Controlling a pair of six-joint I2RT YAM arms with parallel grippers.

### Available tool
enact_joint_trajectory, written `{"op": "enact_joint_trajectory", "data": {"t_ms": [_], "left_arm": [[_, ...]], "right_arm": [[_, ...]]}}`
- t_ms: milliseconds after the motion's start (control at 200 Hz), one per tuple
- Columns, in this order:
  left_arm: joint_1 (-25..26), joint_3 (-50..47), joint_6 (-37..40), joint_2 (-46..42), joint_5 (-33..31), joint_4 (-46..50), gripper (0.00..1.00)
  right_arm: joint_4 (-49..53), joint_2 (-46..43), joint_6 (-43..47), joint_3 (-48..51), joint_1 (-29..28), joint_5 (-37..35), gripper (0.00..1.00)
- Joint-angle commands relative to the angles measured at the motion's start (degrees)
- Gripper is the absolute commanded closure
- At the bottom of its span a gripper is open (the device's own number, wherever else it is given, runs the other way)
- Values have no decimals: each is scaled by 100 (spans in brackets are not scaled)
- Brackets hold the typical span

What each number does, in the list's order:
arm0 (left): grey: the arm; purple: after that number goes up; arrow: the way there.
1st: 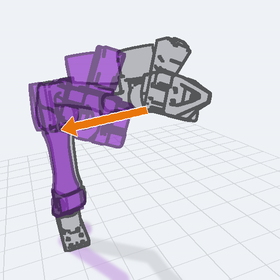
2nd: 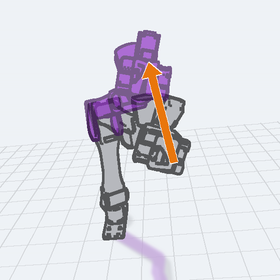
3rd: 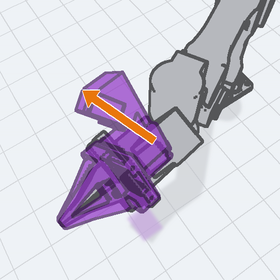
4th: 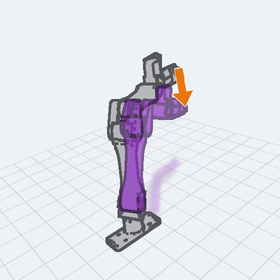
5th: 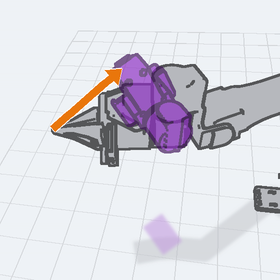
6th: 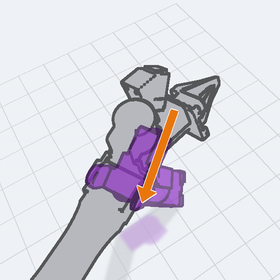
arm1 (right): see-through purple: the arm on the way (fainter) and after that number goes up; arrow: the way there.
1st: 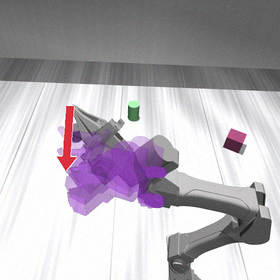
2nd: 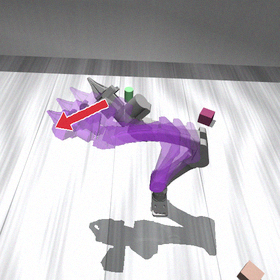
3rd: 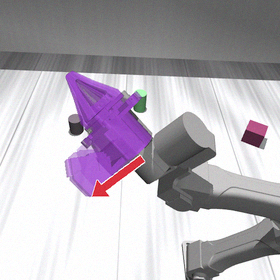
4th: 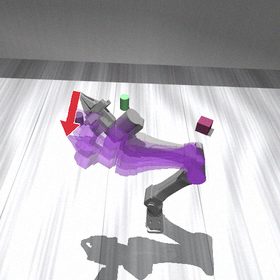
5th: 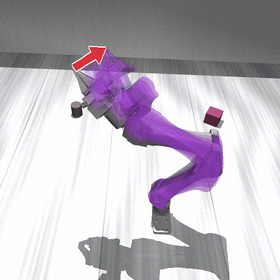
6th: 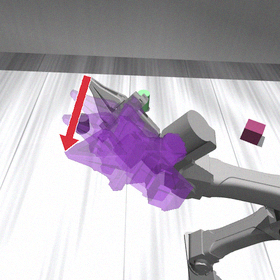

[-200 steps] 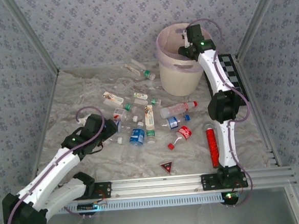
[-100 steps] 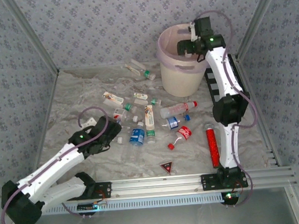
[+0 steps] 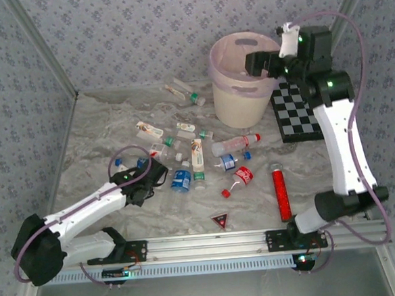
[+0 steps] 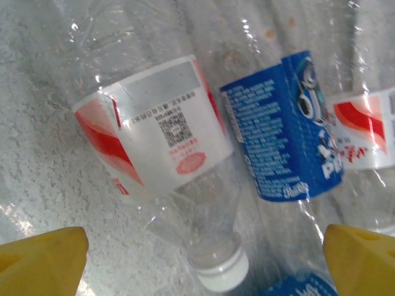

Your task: Put the plastic bottles in the bin

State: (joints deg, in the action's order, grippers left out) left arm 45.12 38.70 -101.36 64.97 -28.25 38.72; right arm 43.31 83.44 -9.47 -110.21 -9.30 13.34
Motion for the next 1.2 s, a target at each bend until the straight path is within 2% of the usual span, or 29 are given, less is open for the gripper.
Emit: {"op": "enact_joint_trajectory", "data": {"t_ms": [0, 190, 285, 440, 545, 700, 820, 905, 1000, 1079, 1124, 1164, 1194], "left_arm": [[35, -289, -614, 171, -351, -432, 6], [-206, -470, -529, 414, -422, -821, 12], [-356, -598, -416, 530, -290, -1113, 20], [-476, -728, -281, 731, -222, -1346, 28], [-496, -797, -243, 729, -216, -1334, 36], [-489, -780, -41, 426, -251, -1077, 45], [-397, -450, 336, -18, -453, -354, 49], [-233, -135, 666, -443, -933, 181, 51], [-93, 158, 1262, -891, -1319, 372, 55], [-49, 299, 2324, -1131, -1336, -242, 62], [-48, 327, 3343, -1174, -1017, -972, 67], [-45, 356, 4400, -1127, -515, -1701, 69], [-39, 423, 4845, -1039, -58, -2029, 74]], "right_arm": [[-488, -422, -315, 796, -45, 756, 0], [-367, -1041, -251, 1508, -55, 1095, 0], [-487, -1358, -119, 1875, -61, 1320, 0], [-1384, -2093, -296, 2906, -103, 1382, 0], [-1527, -2354, -354, 3207, -120, 1416, 0], [-1330, -2402, -336, 3250, -142, 1415, 0], [-1324, -2407, -336, 3303, -240, 1341, 0], [-1385, -2323, -318, 3304, -335, 1328, 0], [-1412, -2133, -318, 3202, -492, 1378, 0], [-1454, -1981, -396, 3190, -701, 1322, 1], [-1523, -1902, -414, 3218, -816, 1341, 1], [-1656, -1823, -535, 3262, -893, 1370, 1], [-1788, -1767, -686, 3305, -920, 1443, 1]]}}
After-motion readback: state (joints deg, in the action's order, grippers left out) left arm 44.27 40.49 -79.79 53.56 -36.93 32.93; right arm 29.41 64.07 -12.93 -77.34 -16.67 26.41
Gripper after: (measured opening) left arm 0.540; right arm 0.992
